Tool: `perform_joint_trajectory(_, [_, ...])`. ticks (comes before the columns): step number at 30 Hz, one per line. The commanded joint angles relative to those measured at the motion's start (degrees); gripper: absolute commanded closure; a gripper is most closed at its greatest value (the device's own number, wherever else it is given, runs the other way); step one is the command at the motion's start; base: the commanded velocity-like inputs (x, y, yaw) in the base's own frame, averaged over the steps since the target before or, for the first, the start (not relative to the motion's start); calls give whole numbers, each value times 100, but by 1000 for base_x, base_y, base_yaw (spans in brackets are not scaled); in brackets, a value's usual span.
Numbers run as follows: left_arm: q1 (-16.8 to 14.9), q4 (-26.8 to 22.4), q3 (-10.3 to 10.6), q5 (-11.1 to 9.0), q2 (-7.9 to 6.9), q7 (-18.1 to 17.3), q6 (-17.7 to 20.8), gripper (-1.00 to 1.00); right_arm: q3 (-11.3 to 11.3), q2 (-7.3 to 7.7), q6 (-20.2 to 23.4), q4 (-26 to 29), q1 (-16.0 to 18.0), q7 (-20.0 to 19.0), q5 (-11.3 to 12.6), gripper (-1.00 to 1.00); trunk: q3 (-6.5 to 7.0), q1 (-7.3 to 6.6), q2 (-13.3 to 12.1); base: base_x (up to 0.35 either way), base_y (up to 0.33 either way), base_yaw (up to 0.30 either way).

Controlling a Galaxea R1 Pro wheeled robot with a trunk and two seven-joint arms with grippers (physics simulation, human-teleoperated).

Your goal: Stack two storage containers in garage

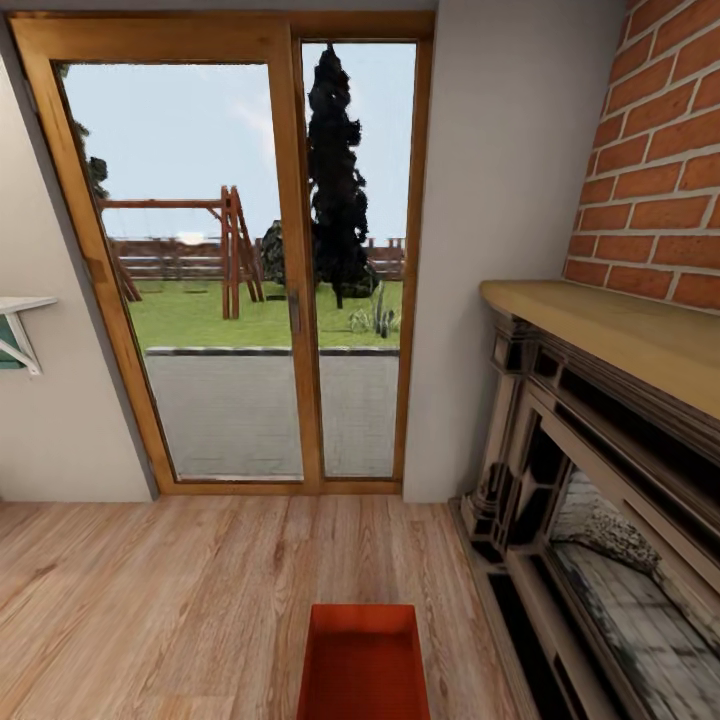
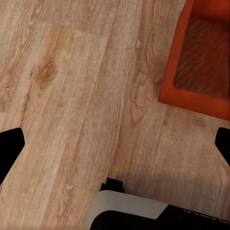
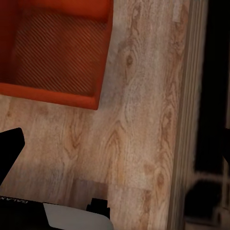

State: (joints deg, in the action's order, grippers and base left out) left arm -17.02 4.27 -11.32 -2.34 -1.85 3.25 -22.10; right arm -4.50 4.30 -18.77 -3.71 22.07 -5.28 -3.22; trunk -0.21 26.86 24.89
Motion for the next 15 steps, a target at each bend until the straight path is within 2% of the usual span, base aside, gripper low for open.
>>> perform_joint_trajectory(1, [-8,27,-1,-22,-2,1,-40,-100,-42,0,-39,-24,8,0,-7,-100,-2,3,4,85,0,0])
perform_joint_trajectory(6, [-9,28,-1,-21,0,1,-40,-100,-42,0,-39,-24,8,0,-5,-100,-2,3,4,226,0,0])
perform_joint_trajectory(15, [-11,26,-1,-21,-4,1,-40,-100,-42,0,-39,-24,8,0,-4,-100,-2,3,4,314,0,0])
